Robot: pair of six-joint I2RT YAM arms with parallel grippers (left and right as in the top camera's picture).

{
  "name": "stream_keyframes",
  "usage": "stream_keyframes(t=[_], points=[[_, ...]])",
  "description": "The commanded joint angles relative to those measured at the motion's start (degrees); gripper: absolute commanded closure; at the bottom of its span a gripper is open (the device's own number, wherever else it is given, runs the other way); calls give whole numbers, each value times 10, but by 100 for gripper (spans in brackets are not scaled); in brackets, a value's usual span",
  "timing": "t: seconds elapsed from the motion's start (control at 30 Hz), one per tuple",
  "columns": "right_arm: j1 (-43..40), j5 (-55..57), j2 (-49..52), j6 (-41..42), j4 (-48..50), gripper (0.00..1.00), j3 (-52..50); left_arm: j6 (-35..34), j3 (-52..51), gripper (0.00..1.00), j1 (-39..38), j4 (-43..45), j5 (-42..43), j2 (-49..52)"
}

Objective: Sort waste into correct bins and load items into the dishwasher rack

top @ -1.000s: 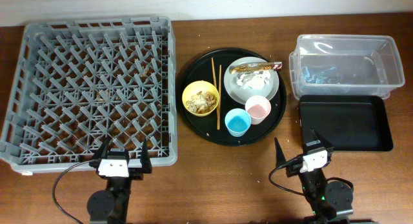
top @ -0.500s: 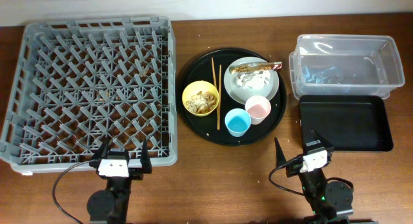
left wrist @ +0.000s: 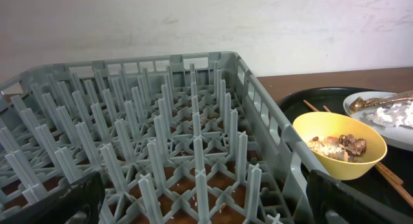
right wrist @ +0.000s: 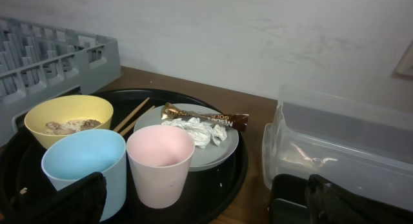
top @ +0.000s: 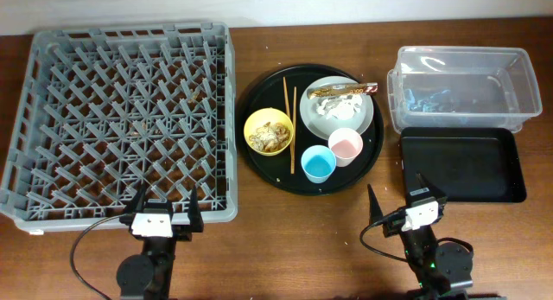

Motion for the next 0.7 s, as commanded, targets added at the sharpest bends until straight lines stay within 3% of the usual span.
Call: stream_keyframes(t=[0.0,0.67], points=[[-3,3,-4,0,-3,2,-3,7,-2,1,3,-3,-4,-2],[-3,-37,-4,1,23,2,9,7,-2,1,3,-3,-4,-2]])
